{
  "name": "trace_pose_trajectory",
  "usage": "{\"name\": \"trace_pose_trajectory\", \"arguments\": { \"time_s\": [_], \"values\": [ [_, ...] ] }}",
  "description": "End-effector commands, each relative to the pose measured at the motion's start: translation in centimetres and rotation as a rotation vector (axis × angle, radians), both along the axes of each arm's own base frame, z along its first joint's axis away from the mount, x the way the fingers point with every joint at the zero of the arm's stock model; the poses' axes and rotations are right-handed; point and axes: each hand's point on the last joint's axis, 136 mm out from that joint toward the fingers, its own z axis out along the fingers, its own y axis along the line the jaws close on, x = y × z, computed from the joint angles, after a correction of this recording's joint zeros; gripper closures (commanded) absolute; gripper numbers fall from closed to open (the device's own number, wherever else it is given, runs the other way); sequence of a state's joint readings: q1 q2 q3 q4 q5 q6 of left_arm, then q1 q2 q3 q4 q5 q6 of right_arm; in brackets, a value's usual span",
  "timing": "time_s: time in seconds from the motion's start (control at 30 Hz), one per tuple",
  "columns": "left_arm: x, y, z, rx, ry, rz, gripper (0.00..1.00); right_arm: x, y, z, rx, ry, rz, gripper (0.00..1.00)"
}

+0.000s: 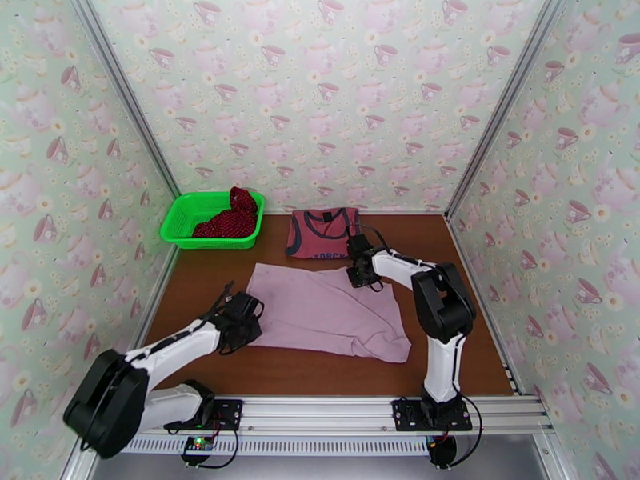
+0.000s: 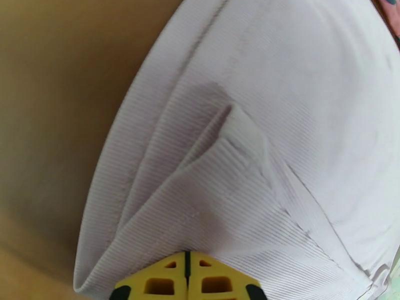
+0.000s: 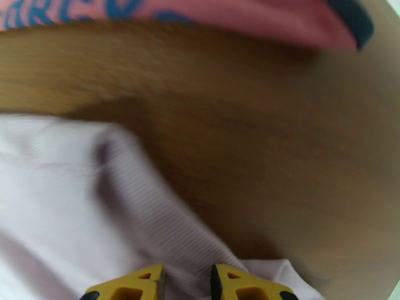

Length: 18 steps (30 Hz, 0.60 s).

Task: Fold and stack the mixed laundry pile

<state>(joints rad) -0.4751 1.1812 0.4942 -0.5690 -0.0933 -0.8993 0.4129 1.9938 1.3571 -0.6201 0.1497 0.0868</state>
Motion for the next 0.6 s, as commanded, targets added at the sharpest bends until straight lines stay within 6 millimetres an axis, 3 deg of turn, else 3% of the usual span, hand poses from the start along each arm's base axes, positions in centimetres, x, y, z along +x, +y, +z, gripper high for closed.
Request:
{"name": "trace_pose_trajectory", "arguments": {
  "time_s": [0.0, 0.13, 0.2, 0.27, 0.37, 0.47, 0.57],
  "values": [
    [-4.3, 2.9, -0.6, 0.091, 0.127, 0.065, 1.00, -0.4, -1.9, 0.1, 0.019, 0.017, -0.083, 0.67],
    [-2.3, 2.9, 2.1, 0.093, 0.032, 0.056, 1.00, -0.2, -1.5, 1.5, 0.055, -0.017, -0.052, 0.62],
    [-0.7, 2.4, 3.6, 0.089, -0.012, 0.031, 0.89, -0.1, -1.2, 2.5, 0.079, -0.030, -0.046, 0.60],
    [1.0, 1.7, 5.3, 0.088, -0.053, 0.003, 0.71, -0.2, -0.9, 3.7, 0.104, -0.048, -0.048, 0.59],
    [3.5, 1.1, 7.8, 0.104, -0.104, -0.036, 0.56, -0.8, -0.7, 5.4, 0.141, -0.074, -0.046, 0.56],
    [6.3, 0.6, 9.9, 0.129, -0.141, -0.074, 0.55, -1.8, -1.7, 6.6, 0.127, -0.088, -0.072, 0.56],
    [9.4, 0.0, 11.0, 0.125, -0.160, -0.107, 0.58, -3.2, -3.7, 6.1, 0.078, -0.066, -0.124, 0.57]
  ]
}}
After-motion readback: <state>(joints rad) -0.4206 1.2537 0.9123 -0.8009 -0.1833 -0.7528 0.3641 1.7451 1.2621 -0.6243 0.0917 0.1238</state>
